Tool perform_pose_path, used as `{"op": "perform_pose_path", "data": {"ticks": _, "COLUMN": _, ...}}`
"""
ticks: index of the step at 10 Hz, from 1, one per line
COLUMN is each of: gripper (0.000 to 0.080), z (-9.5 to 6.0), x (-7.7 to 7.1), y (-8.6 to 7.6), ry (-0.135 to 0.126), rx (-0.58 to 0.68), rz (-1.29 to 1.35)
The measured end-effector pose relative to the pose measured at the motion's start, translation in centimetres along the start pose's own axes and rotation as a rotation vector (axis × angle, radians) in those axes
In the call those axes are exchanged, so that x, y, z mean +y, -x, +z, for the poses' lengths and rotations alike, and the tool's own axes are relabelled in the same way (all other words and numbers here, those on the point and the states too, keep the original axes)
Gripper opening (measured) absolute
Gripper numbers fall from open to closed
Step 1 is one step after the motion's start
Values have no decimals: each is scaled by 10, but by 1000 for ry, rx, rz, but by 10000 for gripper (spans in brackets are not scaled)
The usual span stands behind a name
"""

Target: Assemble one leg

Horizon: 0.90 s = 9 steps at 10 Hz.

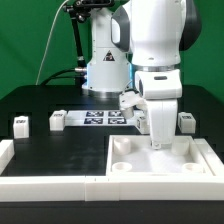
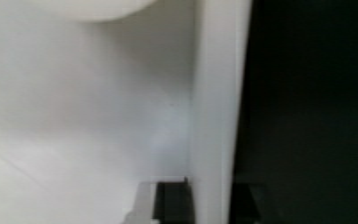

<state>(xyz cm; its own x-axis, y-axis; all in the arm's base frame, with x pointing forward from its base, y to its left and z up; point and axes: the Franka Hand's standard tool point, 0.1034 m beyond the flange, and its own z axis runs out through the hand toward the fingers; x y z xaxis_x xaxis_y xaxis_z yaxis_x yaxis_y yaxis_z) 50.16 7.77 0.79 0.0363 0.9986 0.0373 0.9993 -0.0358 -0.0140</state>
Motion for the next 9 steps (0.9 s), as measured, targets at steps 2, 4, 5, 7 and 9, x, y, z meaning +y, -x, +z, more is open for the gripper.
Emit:
{"op": "perform_pose_path", "data": {"ticks": 2, "gripper": 60, "z": 0, "x": 0, "y": 0, "ry": -1, "rx": 0, "rz": 1}}
{"op": "perform_pose_path", "data": {"ticks": 4, "gripper": 375, "z": 0, "x": 0, "y": 1, "ry": -1, "rx": -1, "rz": 2}}
{"op": "perform_pose_path", "data": {"ticks": 5, "gripper": 375, "z": 1, "x": 0, "y": 1, "ry": -1, "rx": -1, "rz": 2}}
{"op": "perform_pose_path", "data": {"ticks": 7, "gripper": 627, "z": 1, "x": 0, "y": 2, "ry": -1, "rx": -1, "rz": 2}}
{"op": "perform_pose_path", "data": {"ticks": 9, "gripper": 645, "z": 1, "x": 0, "y": 2, "ry": -1, "rx": -1, "rz": 3}}
